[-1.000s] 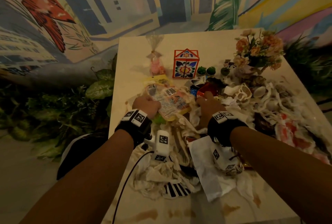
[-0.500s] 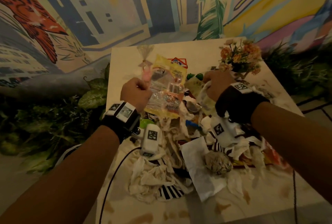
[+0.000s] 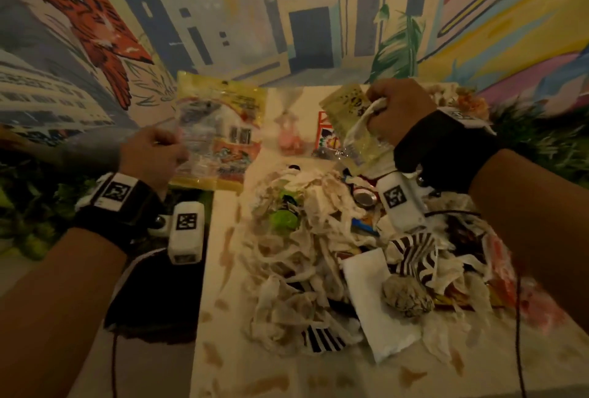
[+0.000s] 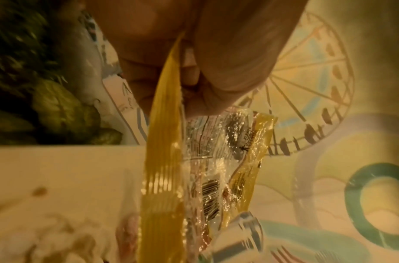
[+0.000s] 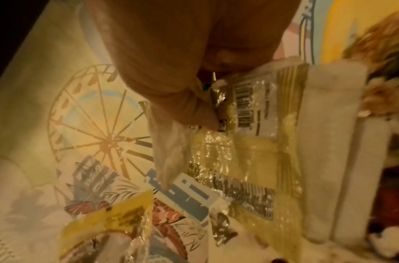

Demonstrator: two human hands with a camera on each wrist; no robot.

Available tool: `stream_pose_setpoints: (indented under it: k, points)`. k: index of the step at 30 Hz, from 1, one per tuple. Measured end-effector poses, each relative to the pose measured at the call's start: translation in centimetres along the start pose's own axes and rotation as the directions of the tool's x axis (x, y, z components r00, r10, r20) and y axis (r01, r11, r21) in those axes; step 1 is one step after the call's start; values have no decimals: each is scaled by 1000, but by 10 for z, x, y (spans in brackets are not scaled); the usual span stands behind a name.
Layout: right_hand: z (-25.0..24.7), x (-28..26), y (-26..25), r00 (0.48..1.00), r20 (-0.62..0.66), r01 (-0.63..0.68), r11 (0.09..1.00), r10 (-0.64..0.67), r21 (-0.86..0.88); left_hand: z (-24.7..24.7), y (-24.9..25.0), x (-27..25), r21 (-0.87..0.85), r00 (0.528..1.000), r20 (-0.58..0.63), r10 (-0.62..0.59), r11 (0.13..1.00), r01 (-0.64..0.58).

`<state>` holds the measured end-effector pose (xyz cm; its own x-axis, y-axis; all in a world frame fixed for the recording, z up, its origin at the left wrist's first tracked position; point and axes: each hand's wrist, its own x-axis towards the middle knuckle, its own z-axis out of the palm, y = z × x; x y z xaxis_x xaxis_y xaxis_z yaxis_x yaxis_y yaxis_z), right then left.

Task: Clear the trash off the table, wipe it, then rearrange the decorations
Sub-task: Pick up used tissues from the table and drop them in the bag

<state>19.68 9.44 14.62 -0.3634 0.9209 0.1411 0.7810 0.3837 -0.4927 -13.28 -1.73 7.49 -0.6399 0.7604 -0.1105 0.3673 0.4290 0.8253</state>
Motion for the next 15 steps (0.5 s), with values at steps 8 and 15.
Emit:
stream_pose_setpoints:
  k: [8, 15]
  points:
    - [81, 4, -126, 972, 149, 178, 983, -183, 41, -96, -136, 5, -26, 907, -252, -338, 939, 343]
    - [202, 11, -237, 935, 301, 167, 981, -188, 95, -157, -264, 29, 86, 841, -139, -523, 840, 536]
